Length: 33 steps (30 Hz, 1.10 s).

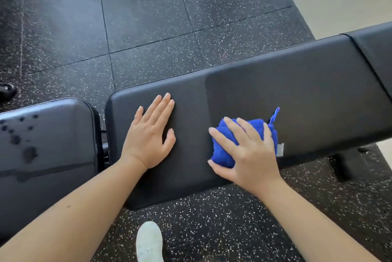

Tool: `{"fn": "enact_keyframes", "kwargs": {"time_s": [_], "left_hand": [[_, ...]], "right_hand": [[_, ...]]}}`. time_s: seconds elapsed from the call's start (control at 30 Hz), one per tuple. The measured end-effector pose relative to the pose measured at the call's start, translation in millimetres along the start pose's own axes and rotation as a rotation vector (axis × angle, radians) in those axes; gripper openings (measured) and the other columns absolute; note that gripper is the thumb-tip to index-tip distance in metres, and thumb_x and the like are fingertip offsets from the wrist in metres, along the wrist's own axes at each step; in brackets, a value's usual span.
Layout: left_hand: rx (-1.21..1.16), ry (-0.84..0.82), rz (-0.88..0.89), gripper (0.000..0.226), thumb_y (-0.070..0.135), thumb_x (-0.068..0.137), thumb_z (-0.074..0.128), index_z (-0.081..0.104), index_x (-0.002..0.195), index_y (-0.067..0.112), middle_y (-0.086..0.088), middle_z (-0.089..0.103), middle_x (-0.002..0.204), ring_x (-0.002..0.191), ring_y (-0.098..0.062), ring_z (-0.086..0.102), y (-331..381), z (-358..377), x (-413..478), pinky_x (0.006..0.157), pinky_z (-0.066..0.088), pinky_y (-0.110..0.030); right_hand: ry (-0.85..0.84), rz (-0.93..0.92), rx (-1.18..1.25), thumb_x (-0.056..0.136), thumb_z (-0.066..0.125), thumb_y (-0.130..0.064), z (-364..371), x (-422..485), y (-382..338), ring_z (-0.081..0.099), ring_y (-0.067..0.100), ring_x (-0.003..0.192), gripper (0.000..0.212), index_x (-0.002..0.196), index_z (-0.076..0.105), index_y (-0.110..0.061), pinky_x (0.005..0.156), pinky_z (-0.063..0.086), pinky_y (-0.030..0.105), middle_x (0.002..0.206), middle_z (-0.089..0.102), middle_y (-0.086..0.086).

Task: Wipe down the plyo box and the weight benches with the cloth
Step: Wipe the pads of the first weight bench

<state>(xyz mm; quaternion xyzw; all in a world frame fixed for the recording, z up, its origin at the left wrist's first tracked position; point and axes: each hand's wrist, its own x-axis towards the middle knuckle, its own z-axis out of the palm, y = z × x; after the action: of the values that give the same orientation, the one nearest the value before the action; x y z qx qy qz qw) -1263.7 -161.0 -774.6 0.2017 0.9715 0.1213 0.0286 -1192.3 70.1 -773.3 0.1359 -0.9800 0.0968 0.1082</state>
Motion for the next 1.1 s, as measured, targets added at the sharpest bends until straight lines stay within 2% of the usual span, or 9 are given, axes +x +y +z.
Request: {"fn": "enact_keyframes", "kwargs": {"time_s": [0.1,0.23,0.37,0.5,0.63,0.8,0.97,1.1], "left_hand": [[-0.008,0.009,-0.001,0.064,0.033,0.083,0.031,0.034,0.143,0.011,-0.001,0.024,0.152,0.14,-0.015,0.017,1,1,1,0.11,0.017,-0.047],[-0.009,0.031,0.009,0.063,0.031,0.082,0.033,0.037,0.141,0.009,-0.002,0.027,0.151,0.139,-0.016,0.019,2,3,-1,0.109,0.018,-0.047],[-0.036,0.061,-0.002,0.063,0.031,0.081,0.034,0.038,0.14,0.009,-0.002,0.028,0.15,0.139,-0.015,0.02,0,3,2,0.109,0.014,-0.043],[-0.047,0.074,-0.004,0.062,0.028,0.082,0.034,0.038,0.14,0.008,-0.002,0.028,0.15,0.138,-0.015,0.02,-1,2,3,0.109,0.013,-0.041],[-0.056,0.088,-0.001,0.061,0.028,0.082,0.033,0.039,0.14,0.008,-0.003,0.03,0.149,0.138,-0.015,0.021,-1,2,2,0.109,0.013,-0.041],[-0.074,0.088,-0.01,0.062,0.029,0.082,0.032,0.039,0.14,0.008,-0.003,0.03,0.15,0.138,-0.015,0.02,-1,3,2,0.11,0.015,-0.044],[-0.092,0.094,-0.011,0.062,0.029,0.081,0.032,0.039,0.139,0.008,-0.003,0.03,0.149,0.138,-0.015,0.02,-1,5,1,0.11,0.015,-0.044],[-0.096,0.104,-0.008,0.062,0.029,0.08,0.034,0.04,0.138,0.008,-0.004,0.032,0.149,0.137,-0.016,0.022,-2,5,1,0.109,0.016,-0.043]], "right_hand": [[0.008,-0.032,0.008,0.071,0.052,-0.061,5,26,6,0.058,0.028,0.112,0.057,0.119,0.064,-0.032,0.092,0.035,0.064,0.122,0.062,0.003],[-0.01,0.02,-0.01,0.069,0.044,-0.064,21,101,16,0.061,0.03,0.105,0.061,0.116,0.066,-0.032,0.089,0.034,0.069,0.117,0.065,0.004],[-0.062,0.03,-0.013,0.068,0.039,-0.065,34,156,21,0.062,0.031,0.095,0.064,0.113,0.067,-0.029,0.087,0.036,0.068,0.108,0.067,0.005],[-0.041,0.036,-0.015,0.071,0.041,-0.065,31,140,16,0.06,0.029,0.104,0.065,0.121,0.062,-0.03,0.091,0.035,0.067,0.115,0.064,0.006],[-0.002,0.009,0.02,0.072,0.049,-0.062,15,69,-3,0.055,0.027,0.115,0.062,0.125,0.059,-0.032,0.093,0.036,0.059,0.126,0.06,0.004],[-0.015,-0.043,0.006,0.073,0.055,-0.06,1,-5,-26,0.051,0.025,0.119,0.058,0.125,0.059,-0.034,0.097,0.031,0.059,0.13,0.057,0.002],[0.019,-0.079,0.027,0.07,0.054,-0.061,10,32,-22,0.053,0.024,0.115,0.06,0.124,0.059,-0.035,0.097,0.03,0.057,0.126,0.06,0.001],[-0.025,-0.066,0.039,0.07,0.05,-0.063,27,99,-13,0.057,0.027,0.112,0.062,0.124,0.06,-0.034,0.093,0.035,0.062,0.125,0.061,0.0]]}}
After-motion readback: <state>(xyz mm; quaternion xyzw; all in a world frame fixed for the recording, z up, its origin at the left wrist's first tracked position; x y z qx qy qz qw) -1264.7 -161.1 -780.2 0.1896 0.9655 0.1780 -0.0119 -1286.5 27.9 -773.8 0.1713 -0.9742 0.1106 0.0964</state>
